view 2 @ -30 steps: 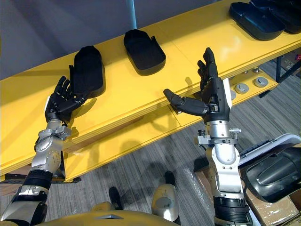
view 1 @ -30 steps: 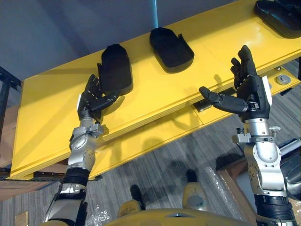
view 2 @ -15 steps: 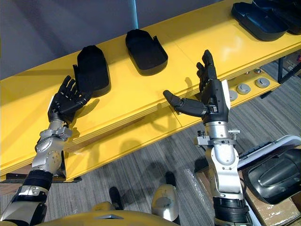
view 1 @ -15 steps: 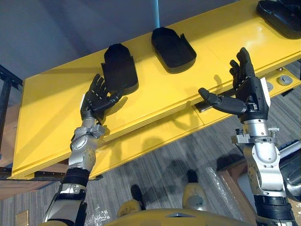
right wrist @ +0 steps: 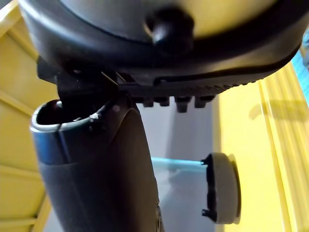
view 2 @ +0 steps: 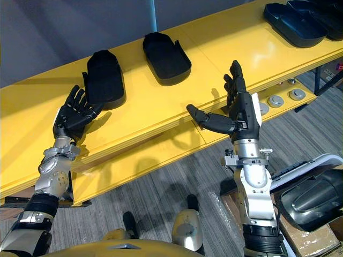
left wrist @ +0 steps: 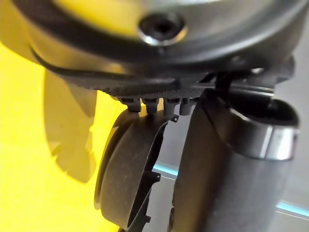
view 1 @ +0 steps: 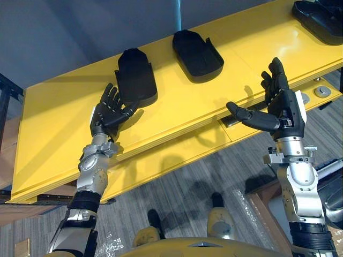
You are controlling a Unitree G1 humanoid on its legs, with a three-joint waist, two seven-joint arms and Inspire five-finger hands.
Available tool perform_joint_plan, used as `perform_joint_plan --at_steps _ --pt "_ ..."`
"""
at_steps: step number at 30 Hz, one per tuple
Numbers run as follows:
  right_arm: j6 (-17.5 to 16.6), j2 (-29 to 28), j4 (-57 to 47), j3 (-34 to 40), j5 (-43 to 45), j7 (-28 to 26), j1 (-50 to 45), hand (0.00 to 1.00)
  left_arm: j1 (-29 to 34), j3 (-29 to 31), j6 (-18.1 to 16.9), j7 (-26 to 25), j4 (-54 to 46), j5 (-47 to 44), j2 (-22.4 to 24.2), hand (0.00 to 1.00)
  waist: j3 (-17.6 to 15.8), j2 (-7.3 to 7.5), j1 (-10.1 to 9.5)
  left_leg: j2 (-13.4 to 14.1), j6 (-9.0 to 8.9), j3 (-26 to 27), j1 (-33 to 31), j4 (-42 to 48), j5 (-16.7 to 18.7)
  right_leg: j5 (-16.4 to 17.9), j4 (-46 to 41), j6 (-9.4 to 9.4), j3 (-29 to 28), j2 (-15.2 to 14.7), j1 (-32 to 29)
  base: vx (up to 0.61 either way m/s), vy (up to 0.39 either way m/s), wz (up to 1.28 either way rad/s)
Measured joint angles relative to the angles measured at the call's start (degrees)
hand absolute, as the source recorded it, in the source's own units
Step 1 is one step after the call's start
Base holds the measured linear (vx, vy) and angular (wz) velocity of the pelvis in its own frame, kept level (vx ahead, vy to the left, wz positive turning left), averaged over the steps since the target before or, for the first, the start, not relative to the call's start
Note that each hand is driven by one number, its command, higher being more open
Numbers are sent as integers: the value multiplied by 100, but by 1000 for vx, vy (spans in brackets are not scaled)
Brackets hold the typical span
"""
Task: Walk over and take three plastic housings, then place them on the shelf
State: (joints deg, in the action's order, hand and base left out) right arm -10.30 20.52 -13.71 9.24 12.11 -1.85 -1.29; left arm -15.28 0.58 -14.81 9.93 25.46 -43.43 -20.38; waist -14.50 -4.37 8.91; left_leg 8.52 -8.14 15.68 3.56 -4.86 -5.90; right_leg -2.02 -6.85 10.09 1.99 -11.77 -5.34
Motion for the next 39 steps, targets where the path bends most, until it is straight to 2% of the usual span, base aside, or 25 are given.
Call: perform_joint_plan --at_steps 21,31,34,39 --pt "0 0 0 1 -5 -10 -12 100 9 -34 0 450 167 -437 -40 100 -19 -2 14 -6 -5 49 87 -20 89 -4 50 -12 -54 -4 86 0 0 -1" --pt "0 0 0 1 -48 20 -14 100 7 -85 -3 442 207 -555 -42 100 -20 0 32 -4 -11 48 132 -21 106 -5 90 -12 -43 -4 161 0 0 0" --pt "0 0 0 -6 -48 21 -20 100 8 -154 -47 264 206 -548 -42 100 -22 3 32 -4 -13 53 173 -21 114 -6 104 -11 -39 -2 205 0 0 0" --pt "-2 -83 -1 -79 -46 26 -42 100 16 -174 -345 -901 134 493 -6 100 -26 12 75 1 -11 48 172 -21 116 -9 189 42 12 1 245 0 0 0"
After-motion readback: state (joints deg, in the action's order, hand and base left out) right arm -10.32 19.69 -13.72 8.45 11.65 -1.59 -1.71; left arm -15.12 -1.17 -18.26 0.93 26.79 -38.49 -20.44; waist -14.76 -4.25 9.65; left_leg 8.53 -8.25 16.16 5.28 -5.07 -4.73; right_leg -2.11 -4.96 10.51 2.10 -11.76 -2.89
